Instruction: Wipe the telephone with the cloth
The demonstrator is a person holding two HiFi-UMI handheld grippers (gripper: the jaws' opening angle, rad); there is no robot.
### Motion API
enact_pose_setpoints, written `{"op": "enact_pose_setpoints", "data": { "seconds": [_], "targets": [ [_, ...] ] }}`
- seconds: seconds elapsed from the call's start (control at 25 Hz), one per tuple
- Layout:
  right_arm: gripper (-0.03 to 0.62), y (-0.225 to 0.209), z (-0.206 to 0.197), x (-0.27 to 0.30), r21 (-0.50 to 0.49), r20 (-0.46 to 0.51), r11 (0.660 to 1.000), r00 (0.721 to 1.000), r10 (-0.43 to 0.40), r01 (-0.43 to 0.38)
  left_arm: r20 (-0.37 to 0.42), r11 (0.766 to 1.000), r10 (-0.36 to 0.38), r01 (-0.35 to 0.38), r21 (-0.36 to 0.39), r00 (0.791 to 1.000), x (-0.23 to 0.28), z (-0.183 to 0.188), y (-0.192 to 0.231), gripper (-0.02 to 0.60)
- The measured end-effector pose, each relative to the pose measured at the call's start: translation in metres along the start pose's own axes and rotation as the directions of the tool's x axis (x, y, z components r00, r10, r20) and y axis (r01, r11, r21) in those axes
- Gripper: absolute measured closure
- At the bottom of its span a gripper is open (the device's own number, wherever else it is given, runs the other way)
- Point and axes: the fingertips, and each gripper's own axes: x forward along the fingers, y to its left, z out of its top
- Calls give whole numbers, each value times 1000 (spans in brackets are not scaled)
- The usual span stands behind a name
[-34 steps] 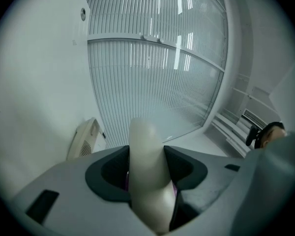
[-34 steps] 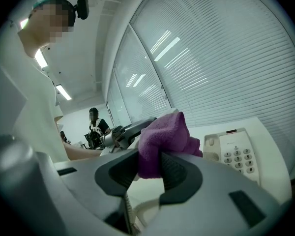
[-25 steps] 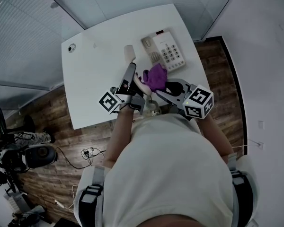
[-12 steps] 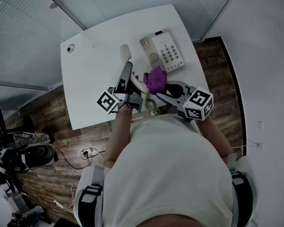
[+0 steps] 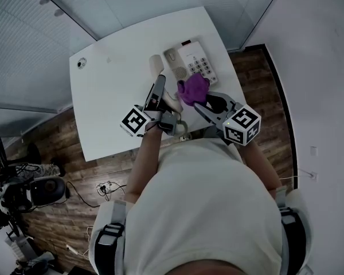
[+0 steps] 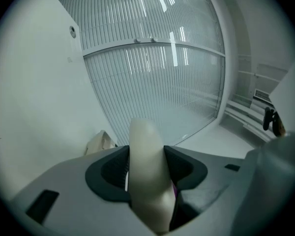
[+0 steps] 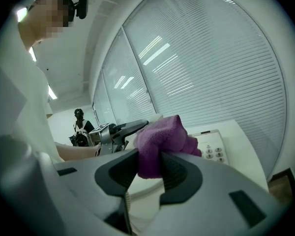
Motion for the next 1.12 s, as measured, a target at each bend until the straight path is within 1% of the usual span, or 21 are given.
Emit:
{"op": "enact_pose_setpoints", "data": {
  "seconds": [0.08,0.16,0.32,0.56,0.88,1.12],
  "targets": [
    [461,-12,4,-4,1,5,1000,1000,-19,19,-15,996,64,-63,65,998,6,-4,10,354],
    [461,-25,8,-11,4,10,1000,999,-31,31,-23,989,115,-112,101,993,16,-11,17,354],
    [461,-35,11,-14,12,17,999,998,-53,53,-30,969,199,-192,153,980,22,-18,28,354],
    [461,-48,14,-18,25,23,997,997,-76,75,-42,939,288,-274,207,957,30,-26,44,354],
    [461,-67,12,-27,47,17,996,996,-82,81,-45,867,418,-384,316,907,50,-40,65,354],
    [461,-79,11,-30,59,10,995,997,-81,80,-37,804,500,-449,390,865,58,-43,82,354]
  ]
}}
